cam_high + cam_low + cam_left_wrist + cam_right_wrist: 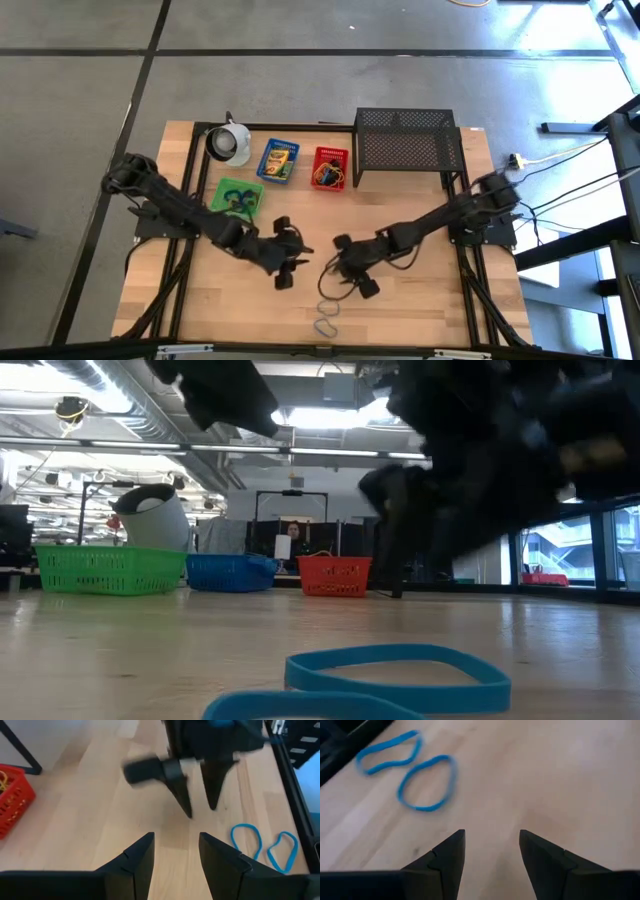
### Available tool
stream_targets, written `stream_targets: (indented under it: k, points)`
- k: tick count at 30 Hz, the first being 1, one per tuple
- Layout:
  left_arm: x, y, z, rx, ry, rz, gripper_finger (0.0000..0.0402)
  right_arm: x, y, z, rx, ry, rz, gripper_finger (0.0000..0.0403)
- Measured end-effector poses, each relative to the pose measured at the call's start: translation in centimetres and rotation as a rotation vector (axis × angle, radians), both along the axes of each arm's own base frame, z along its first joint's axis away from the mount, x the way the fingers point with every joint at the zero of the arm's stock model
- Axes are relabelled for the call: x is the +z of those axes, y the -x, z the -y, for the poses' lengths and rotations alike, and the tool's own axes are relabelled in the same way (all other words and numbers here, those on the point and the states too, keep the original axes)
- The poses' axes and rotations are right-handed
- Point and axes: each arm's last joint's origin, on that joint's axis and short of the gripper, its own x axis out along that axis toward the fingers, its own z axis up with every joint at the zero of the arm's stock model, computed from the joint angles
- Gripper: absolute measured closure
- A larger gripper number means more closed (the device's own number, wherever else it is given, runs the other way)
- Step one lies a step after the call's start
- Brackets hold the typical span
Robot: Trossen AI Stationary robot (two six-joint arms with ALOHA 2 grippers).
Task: Pick & Place Office Desk Supplies
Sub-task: Put the blue rubber band into the red bin
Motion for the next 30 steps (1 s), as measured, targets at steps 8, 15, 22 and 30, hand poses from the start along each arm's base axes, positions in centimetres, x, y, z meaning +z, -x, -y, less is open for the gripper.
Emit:
stream_targets:
  k: [8,15,22,30]
  points:
    - [-0.1,0.8,1.1,-0.005,-0.034,-0.008,0.0254,-3.4,-1.5,-1.3,0.196,-0.131,0.027,0.0213]
    - [-0.2,0.7,0.9,0.015,-0.049,-0.009,0.0254,-4.3,-2.8,-2.0,0.258,-0.186,0.014,0.0213]
    - [-0.3,0.9,0.8,0.015,-0.06,-0.027,0.0254,-4.3,-3.0,-1.9,0.254,-0.186,0.015,0.0213]
    - [-0.3,0.8,0.8,0.027,-0.049,-0.024,0.0254,-4.3,-2.9,-2.2,0.24,-0.203,0.005,0.0213]
